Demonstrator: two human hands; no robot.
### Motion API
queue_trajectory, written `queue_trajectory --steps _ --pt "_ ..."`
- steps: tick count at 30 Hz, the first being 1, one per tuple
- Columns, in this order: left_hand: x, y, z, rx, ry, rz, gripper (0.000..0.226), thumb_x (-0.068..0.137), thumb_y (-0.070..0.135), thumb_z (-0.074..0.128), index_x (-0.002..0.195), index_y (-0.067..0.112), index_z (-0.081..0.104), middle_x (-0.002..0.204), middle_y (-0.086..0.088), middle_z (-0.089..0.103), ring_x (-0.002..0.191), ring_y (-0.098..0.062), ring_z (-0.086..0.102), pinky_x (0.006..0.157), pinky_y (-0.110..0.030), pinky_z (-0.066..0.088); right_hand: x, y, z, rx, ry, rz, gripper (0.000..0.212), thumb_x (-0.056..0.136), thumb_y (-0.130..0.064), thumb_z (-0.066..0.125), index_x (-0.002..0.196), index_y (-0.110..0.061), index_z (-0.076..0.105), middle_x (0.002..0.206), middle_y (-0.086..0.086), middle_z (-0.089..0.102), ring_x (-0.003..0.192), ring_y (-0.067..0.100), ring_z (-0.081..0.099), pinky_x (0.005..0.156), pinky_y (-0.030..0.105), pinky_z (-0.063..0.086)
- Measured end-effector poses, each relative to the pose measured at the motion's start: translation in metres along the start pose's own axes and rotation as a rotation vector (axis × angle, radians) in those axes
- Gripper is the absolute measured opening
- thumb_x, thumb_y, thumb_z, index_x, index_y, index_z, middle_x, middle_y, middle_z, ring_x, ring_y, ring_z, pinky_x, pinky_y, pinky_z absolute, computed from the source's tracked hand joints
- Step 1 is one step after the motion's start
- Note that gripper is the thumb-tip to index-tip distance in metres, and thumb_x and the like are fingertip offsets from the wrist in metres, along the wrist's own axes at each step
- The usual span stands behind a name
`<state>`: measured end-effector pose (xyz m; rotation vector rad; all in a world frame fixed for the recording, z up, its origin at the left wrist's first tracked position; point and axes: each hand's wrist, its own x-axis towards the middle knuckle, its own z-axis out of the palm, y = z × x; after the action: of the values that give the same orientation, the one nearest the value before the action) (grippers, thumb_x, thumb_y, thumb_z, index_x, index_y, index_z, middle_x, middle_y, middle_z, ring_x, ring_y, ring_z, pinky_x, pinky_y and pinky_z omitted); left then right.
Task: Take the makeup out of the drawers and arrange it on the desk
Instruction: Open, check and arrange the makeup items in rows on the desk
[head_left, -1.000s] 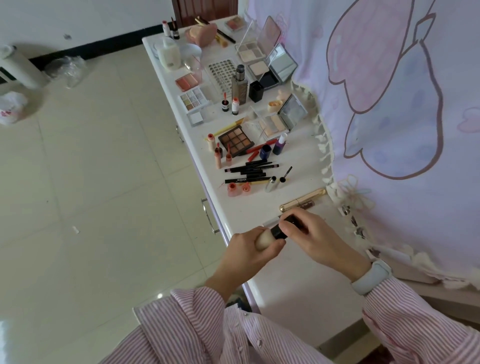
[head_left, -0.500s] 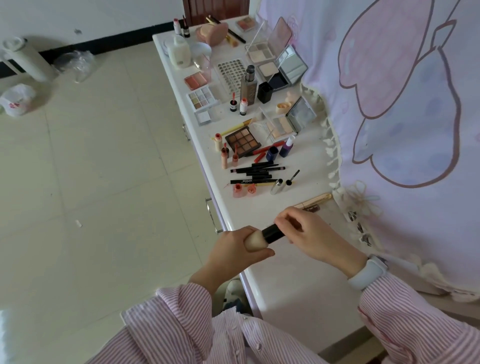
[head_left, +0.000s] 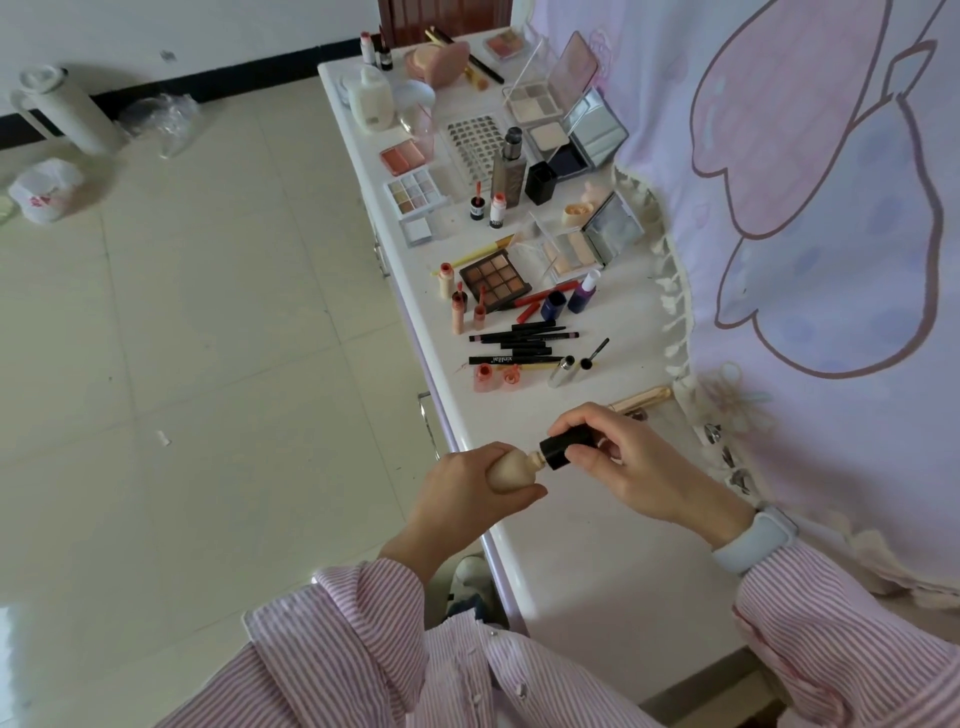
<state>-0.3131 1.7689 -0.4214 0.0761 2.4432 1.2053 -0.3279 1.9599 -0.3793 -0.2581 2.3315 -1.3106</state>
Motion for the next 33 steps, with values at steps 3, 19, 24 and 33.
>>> queue_trajectory --steps 3,19,24,33 --pt "-0.002 -0.005 -0.001 -0.036 -0.001 -0.042 0.034 0.070 0.043 0.075 0.099 0.028 0.065 0.083 0.007 0.067 0.076 -0.013 0.059 0.072 -0.029 0.051 0.000 0.001 -0.009 0.032 -0.002 -0.022 0.027 0.088 -0.010 0.053 0.098 -0.036 0.055 0.100 -0.017 0.058 0.098 0.006 0.057 0.086 0.023 0.048" --pt "-0.002 0.000 -0.007 0.094 -0.012 0.020 0.036 0.073 0.046 0.071 0.104 0.028 0.063 0.080 0.013 0.060 0.076 -0.010 0.055 0.070 -0.023 0.045 0.009 -0.004 -0.001 -0.107 0.007 -0.072 0.021 0.089 -0.006 0.054 0.104 -0.022 0.058 0.101 -0.010 0.058 0.095 -0.003 0.052 0.079 0.007 0.039" --pt "-0.003 -0.005 -0.012 0.113 0.000 0.034 0.036 0.074 0.046 0.071 0.104 0.027 0.064 0.087 0.010 0.066 0.078 -0.010 0.057 0.073 -0.026 0.047 0.005 -0.009 -0.015 -0.058 0.083 -0.096 0.023 0.087 -0.015 0.051 0.097 -0.035 0.054 0.102 -0.010 0.059 0.093 0.004 0.056 0.079 0.013 0.045" --pt "-0.003 0.003 -0.008 0.000 0.048 0.048 0.035 0.070 0.040 0.076 0.099 0.024 0.065 0.080 0.013 0.063 0.074 -0.010 0.058 0.067 -0.018 0.045 0.004 -0.006 -0.005 -0.059 0.046 -0.104 0.027 0.089 -0.002 0.053 0.101 -0.026 0.056 0.100 -0.012 0.057 0.093 -0.002 0.055 0.077 0.007 0.041"
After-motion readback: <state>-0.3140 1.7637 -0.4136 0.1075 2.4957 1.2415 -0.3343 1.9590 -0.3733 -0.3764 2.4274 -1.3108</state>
